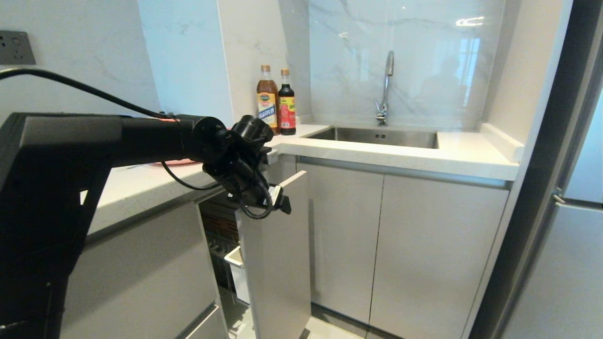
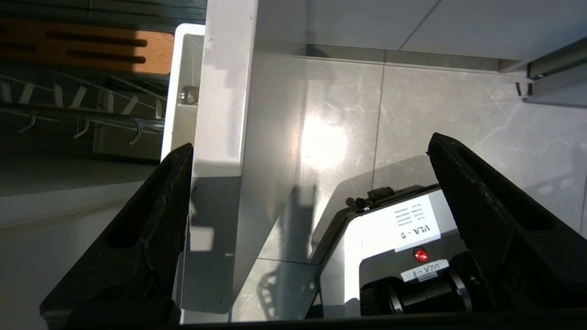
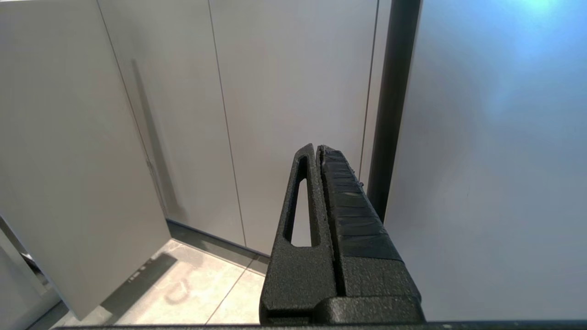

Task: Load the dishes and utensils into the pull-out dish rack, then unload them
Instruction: Open the cupboard

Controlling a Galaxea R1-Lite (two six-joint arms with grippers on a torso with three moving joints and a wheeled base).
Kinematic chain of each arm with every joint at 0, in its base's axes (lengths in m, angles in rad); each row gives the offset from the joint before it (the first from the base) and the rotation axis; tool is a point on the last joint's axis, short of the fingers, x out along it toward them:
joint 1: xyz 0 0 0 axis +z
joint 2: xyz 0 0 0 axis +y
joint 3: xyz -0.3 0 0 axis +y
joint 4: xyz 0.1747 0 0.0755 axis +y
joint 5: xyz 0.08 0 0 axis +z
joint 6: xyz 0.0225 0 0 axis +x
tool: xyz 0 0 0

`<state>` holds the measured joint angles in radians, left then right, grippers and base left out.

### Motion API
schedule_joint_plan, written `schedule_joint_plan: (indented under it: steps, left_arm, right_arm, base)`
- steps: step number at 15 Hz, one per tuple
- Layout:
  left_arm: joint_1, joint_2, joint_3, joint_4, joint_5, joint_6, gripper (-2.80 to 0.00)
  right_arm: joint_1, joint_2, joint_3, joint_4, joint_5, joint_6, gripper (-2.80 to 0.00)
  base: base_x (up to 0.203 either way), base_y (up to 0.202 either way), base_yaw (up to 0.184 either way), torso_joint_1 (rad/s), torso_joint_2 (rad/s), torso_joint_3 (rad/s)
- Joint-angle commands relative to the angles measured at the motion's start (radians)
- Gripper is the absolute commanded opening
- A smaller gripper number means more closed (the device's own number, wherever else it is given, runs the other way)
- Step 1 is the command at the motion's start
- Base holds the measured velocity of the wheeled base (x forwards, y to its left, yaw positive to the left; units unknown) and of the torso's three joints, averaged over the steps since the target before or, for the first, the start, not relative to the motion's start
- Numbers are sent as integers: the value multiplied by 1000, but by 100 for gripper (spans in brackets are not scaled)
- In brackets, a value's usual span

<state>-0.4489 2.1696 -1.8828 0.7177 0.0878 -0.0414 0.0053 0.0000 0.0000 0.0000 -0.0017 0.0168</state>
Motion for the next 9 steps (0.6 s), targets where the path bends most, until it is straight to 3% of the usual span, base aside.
schedule_joint_plan:
  steps: [1,9]
  left_arm:
    - [-21,-4,-1,3,3,-3,0]
    - [-144,-4,3,3,4,-30,0]
  right_arm:
    - [1,0,2,-1,0,0,-280]
    - [1,0,1,0,0,0,-280]
  base:
    - [0,0,0,0,0,0]
    - [0,0,0,0,0,0]
